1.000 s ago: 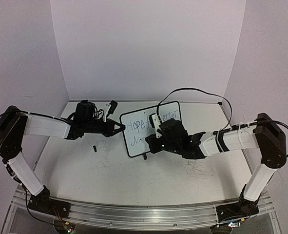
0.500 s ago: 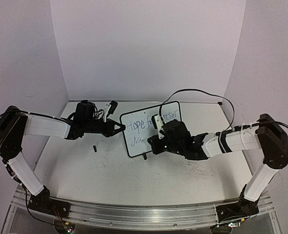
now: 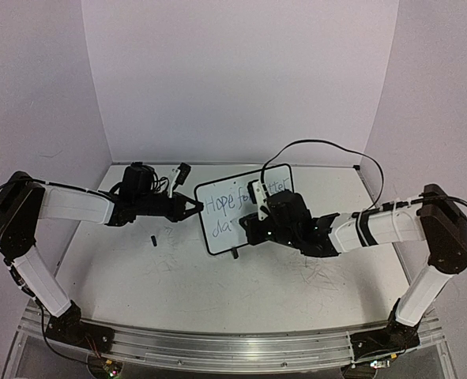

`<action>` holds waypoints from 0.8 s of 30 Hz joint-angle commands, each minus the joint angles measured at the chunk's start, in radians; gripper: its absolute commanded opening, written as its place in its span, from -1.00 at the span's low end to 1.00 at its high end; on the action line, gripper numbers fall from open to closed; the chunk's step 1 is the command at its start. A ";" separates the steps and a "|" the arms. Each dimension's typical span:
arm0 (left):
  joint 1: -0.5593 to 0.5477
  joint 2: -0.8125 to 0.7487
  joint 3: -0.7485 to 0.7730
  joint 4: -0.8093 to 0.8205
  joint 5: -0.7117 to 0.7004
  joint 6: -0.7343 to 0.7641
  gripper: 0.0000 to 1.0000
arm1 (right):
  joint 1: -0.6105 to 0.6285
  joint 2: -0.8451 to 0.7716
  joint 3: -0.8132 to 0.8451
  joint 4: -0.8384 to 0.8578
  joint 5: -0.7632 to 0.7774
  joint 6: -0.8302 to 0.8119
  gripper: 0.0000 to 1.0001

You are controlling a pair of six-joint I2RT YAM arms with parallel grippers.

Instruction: Write a sentence on the whiteboard

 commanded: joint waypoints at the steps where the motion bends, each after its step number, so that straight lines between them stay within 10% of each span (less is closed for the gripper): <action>1: 0.005 -0.025 0.000 -0.028 -0.082 0.052 -1.00 | -0.003 0.025 0.042 0.024 0.008 -0.008 -1.00; 24: 0.005 -0.021 0.007 -0.032 -0.078 0.055 -1.00 | -0.003 0.019 -0.035 0.009 0.032 0.006 -1.00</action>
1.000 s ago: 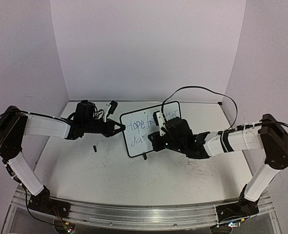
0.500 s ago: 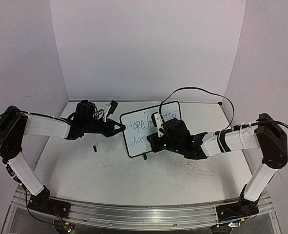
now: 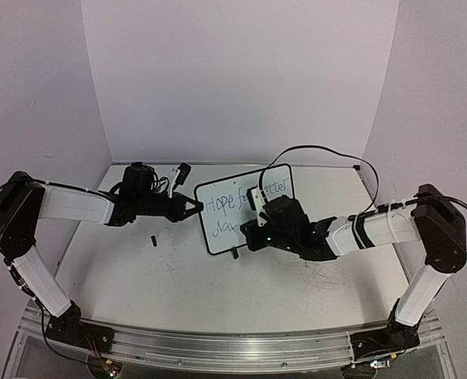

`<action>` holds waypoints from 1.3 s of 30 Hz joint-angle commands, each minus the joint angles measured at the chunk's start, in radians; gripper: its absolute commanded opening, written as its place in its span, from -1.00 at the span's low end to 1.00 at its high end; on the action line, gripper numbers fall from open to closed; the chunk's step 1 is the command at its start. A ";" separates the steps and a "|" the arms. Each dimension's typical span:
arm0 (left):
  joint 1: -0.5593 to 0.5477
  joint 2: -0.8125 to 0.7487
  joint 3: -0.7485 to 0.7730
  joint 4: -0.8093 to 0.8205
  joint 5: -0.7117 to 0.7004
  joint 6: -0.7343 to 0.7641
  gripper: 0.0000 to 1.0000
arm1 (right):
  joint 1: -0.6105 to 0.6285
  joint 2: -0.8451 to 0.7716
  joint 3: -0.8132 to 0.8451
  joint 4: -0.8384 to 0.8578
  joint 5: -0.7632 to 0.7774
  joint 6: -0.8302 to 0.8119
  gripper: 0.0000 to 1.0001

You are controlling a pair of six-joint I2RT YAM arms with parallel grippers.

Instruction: Write a sentence on the whiteboard

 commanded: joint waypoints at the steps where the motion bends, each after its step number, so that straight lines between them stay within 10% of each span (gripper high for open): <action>1: 0.006 -0.023 0.006 -0.032 -0.076 0.054 -1.00 | -0.003 -0.005 -0.016 0.008 0.032 0.008 -1.00; 39: 0.005 -0.021 0.008 -0.037 -0.074 0.057 -1.00 | -0.023 -0.038 0.066 -0.001 0.090 -0.028 -1.00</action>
